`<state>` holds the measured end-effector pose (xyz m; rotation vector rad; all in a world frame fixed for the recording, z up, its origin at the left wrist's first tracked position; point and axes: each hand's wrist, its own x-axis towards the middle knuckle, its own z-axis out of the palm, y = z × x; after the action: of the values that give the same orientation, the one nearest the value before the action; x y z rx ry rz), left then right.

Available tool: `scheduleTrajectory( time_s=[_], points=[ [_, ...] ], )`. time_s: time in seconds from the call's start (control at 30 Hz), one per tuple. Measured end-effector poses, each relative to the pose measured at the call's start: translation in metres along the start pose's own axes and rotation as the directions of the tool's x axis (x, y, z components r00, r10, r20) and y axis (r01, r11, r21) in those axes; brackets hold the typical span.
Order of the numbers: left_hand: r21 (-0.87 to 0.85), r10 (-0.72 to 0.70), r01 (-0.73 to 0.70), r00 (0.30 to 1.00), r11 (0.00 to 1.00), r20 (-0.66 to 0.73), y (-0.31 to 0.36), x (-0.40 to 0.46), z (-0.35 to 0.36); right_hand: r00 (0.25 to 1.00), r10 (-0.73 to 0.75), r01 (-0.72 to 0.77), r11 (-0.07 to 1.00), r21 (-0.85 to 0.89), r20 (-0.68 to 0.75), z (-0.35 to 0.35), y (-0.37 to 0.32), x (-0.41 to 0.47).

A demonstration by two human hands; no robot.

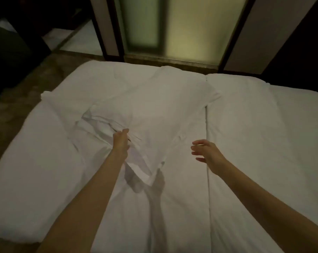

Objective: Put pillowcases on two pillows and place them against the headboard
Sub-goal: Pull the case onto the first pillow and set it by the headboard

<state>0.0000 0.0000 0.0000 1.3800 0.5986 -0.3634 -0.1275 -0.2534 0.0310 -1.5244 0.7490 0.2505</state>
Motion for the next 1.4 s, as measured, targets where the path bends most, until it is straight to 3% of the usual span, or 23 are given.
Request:
scheduleTrajectory(
  time_s=[0.17, 0.23, 0.33, 0.5, 0.6, 0.67, 0.77, 0.87, 1.0, 1.13, 1.4],
  points=[
    [-0.172, -0.115, 0.114, 0.993, 0.979, 0.007, 0.042, 0.054, 0.004, 1.000, 0.006, -0.007, 0.997, -0.076, -0.013, 0.025, -0.026, 0.041],
    [-0.121, -0.141, 0.140, 0.990, 0.983, -0.005, 0.043, 0.071, 0.004, 1.000, 0.005, -0.005, 0.996, -0.092, -0.007, 0.027, -0.029, 0.047],
    [0.054, -0.205, 0.219, 0.959, 0.974, -0.193, 0.046, 0.098, 0.003, 1.000, 0.007, -0.005, 0.995, -0.096, 0.016, 0.031, -0.032, 0.065],
    [-0.273, -0.224, 0.188, 0.968, 0.943, -0.108, 0.059, 0.122, 0.005, 1.000, 0.019, -0.017, 0.996, -0.084, 0.014, 0.032, -0.034, 0.083],
    [-0.452, -0.098, 0.093, 0.995, 0.887, 0.012, 0.070, 0.128, 0.013, 1.000, 0.009, -0.009, 0.998, -0.058, 0.004, 0.031, -0.036, 0.086],
    [-0.490, -0.018, 0.026, 1.000, 0.871, 0.021, 0.082, 0.120, 0.027, 1.000, -0.004, 0.004, 1.000, -0.029, -0.009, 0.030, -0.039, 0.087],
    [-0.350, 0.097, -0.102, 0.995, 0.931, -0.032, 0.094, 0.100, 0.054, 0.999, -0.039, 0.040, 0.999, 0.021, -0.028, 0.025, -0.047, 0.087],
    [-0.199, 0.235, -0.208, 0.964, 0.958, 0.122, 0.085, 0.064, 0.080, 0.992, -0.102, 0.109, 0.990, 0.091, -0.078, 0.011, -0.054, 0.080],
    [0.186, 0.328, -0.372, 0.916, 0.909, 0.229, 0.022, 0.006, 0.092, 0.967, -0.177, 0.207, 0.965, 0.159, -0.185, -0.013, -0.059, 0.067],
    [0.234, 0.209, -0.322, 0.890, 0.917, 0.406, -0.066, -0.056, 0.098, 0.944, -0.198, 0.243, 0.958, 0.150, -0.264, -0.044, -0.045, 0.048],
    [0.297, -0.004, -0.193, 0.833, 0.935, 0.553, -0.161, -0.142, 0.139, 0.939, -0.098, 0.149, 0.980, 0.134, -0.328, -0.116, 0.022, -0.001]
  ],
)
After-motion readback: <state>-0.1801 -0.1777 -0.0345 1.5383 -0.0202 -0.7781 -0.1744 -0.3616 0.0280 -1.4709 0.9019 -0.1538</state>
